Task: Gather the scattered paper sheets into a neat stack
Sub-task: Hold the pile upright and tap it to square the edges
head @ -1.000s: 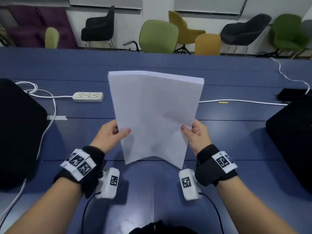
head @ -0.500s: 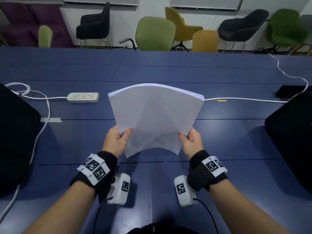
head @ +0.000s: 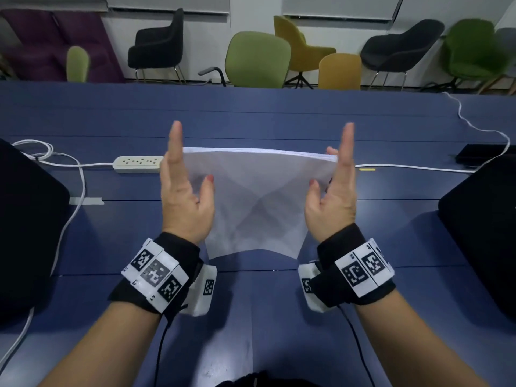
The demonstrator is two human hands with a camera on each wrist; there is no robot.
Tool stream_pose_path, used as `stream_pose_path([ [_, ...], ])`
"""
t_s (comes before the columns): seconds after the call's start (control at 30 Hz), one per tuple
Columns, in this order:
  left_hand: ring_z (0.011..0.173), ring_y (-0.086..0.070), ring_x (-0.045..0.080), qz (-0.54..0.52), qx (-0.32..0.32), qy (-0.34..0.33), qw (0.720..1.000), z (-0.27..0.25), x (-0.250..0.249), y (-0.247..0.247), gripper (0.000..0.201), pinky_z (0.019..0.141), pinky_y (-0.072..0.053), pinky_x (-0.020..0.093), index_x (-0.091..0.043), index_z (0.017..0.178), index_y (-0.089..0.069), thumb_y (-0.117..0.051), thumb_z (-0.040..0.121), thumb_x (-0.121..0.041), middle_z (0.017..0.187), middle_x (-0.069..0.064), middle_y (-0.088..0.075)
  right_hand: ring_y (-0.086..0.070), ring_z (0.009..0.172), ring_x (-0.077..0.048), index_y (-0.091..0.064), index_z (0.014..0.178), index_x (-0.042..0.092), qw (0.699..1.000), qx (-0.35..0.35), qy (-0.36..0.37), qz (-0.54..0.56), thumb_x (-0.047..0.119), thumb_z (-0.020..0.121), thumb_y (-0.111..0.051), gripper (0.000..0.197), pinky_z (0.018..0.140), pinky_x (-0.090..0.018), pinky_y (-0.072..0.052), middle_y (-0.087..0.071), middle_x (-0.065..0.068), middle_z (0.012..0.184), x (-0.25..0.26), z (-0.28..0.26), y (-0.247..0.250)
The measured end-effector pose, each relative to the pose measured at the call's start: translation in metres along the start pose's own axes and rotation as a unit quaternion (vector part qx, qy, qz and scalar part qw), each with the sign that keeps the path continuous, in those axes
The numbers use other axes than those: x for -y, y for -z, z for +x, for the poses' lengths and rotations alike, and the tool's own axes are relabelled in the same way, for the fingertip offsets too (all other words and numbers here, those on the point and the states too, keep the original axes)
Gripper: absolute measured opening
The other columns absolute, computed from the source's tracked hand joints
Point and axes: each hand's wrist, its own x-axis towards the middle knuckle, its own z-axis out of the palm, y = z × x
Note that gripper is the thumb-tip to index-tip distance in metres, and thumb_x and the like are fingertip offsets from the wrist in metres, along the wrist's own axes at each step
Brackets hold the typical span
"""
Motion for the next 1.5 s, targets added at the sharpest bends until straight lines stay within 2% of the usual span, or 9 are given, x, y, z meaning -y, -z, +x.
stream_pose_path([
  [0.07, 0.107, -0.037, -0.011, 0.083, 0.024, -0.025, 0.996, 0.001, 0.001, -0.001, 0.07, 0.105, -0.021, 0.004, -0.026, 0.143, -0.028, -0.048, 0.082, 0.003, 0.129, -0.004, -0.04, -0.04, 0.086, 0.017, -0.025, 0.141, 0.031, 0.998, 0.017, 0.022, -0.063, -0.012, 0.079, -0.04, 0.077, 0.076, 0.005, -0.032, -0.041, 0.001, 0.111, 0.0, 0.001, 0.0],
  [0.2, 0.09, -0.039, 0.0, 0.115, 0.046, -0.007, 0.992, -0.002, -0.003, 0.001, 0.062, 0.087, -0.017, -0.01, -0.021, 0.139, -0.039, -0.048, 0.083, 0.005, 0.115, 0.003, -0.04, -0.038, 0.068, -0.007, -0.04, 0.137, 0.029, 0.995, 0.035, -0.005, -0.098, -0.009, 0.081, -0.041, 0.067, 0.064, -0.003, -0.034, -0.04, -0.005, 0.094, -0.002, -0.003, 0.001],
  [0.47, 0.121, -0.032, 0.006, 0.121, 0.049, -0.023, 0.991, -0.004, -0.005, 0.004, 0.059, 0.095, -0.011, -0.009, -0.013, 0.139, -0.037, -0.048, 0.083, 0.001, 0.132, 0.011, -0.045, -0.043, 0.097, -0.01, -0.044, 0.133, 0.019, 0.996, 0.039, -0.008, -0.082, -0.011, 0.08, -0.041, 0.062, 0.08, 0.012, -0.02, -0.053, -0.014, 0.12, 0.003, -0.008, 0.0],
  [0.6, 0.111, -0.055, 0.027, 0.034, 0.028, 0.041, 0.998, -0.001, -0.005, 0.005, 0.072, 0.103, -0.041, 0.028, -0.027, 0.143, -0.021, -0.05, 0.08, -0.01, 0.127, -0.001, -0.053, -0.048, 0.116, -0.002, -0.013, 0.145, 0.026, 0.996, 0.044, -0.042, 0.059, -0.005, 0.08, -0.049, 0.08, 0.105, -0.011, -0.032, -0.048, 0.011, 0.129, 0.009, -0.007, 0.001],
  [0.73, 0.105, -0.059, 0.008, -0.14, 0.055, 0.182, 0.972, 0.01, 0.012, 0.016, 0.093, 0.094, -0.046, 0.026, -0.027, 0.143, -0.02, -0.072, 0.067, -0.018, 0.116, -0.004, -0.057, -0.049, 0.114, 0.012, -0.027, 0.14, 0.029, 0.972, 0.087, -0.166, 0.145, 0.006, 0.074, -0.073, 0.083, 0.107, -0.029, -0.037, -0.052, 0.029, 0.121, -0.009, 0.005, 0.012],
  [0.87, 0.084, -0.064, -0.009, -0.099, 0.149, 0.194, 0.964, 0.012, 0.015, 0.012, 0.034, 0.088, -0.051, 0.022, -0.041, 0.09, -0.07, -0.071, 0.062, -0.022, 0.092, -0.02, -0.071, -0.067, 0.079, 0.003, -0.064, 0.087, 0.025, 0.947, 0.176, -0.217, 0.155, -0.005, 0.076, -0.067, 0.032, 0.08, -0.028, -0.052, -0.074, 0.018, 0.078, -0.021, 0.007, 0.009],
  [0.97, 0.073, -0.065, -0.009, -0.108, 0.117, 0.18, 0.971, 0.012, 0.011, 0.008, 0.025, 0.078, -0.052, 0.021, -0.047, 0.072, -0.071, -0.068, 0.066, -0.022, 0.071, -0.028, -0.07, -0.065, 0.068, 0.007, -0.064, 0.077, 0.027, 0.957, 0.161, -0.196, 0.143, -0.007, 0.081, -0.061, 0.035, 0.071, -0.014, -0.053, -0.07, 0.025, 0.066, -0.019, 0.006, 0.005],
  [1.2, 0.074, -0.064, -0.01, -0.063, 0.15, 0.237, 0.958, -0.016, 0.039, 0.004, 0.017, 0.075, -0.05, 0.018, -0.029, 0.08, -0.065, -0.068, 0.067, -0.018, 0.069, -0.027, -0.07, -0.068, 0.085, -0.015, -0.063, 0.082, 0.022, 0.954, 0.154, -0.248, 0.068, -0.001, 0.08, -0.064, 0.023, 0.089, -0.038, -0.053, -0.069, 0.0, 0.087, -0.042, -0.015, -0.006],
  [1.5, 0.111, -0.053, 0.02, 0.109, 0.208, 0.298, 0.925, -0.06, 0.08, -0.004, 0.035, 0.088, -0.035, 0.022, -0.003, 0.124, -0.052, -0.053, 0.09, -0.011, 0.12, 0.011, -0.061, -0.058, 0.11, -0.027, -0.055, 0.118, 0.001, 0.901, 0.252, -0.341, -0.093, 0.011, 0.088, -0.057, 0.032, 0.082, -0.016, -0.035, -0.065, -0.014, 0.113, -0.078, -0.065, -0.012],
])
